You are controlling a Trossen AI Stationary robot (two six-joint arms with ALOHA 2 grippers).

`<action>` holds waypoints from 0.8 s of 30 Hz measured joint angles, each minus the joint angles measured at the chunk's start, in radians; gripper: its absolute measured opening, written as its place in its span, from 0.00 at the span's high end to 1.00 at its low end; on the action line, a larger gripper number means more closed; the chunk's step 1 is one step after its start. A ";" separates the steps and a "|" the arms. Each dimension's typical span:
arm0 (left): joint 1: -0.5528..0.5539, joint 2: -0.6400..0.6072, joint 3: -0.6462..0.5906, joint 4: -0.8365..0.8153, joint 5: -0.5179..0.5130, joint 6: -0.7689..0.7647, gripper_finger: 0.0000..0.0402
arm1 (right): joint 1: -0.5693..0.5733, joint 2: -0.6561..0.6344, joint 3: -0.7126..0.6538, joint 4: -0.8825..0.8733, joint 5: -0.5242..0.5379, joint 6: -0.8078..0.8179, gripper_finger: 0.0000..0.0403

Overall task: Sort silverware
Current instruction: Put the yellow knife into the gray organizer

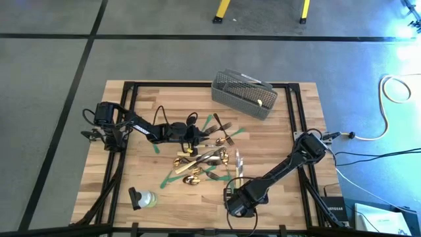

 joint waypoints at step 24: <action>0.000 0.000 0.000 0.002 0.000 -0.005 0.88 | -0.008 -0.213 0.000 -0.138 0.086 0.259 0.83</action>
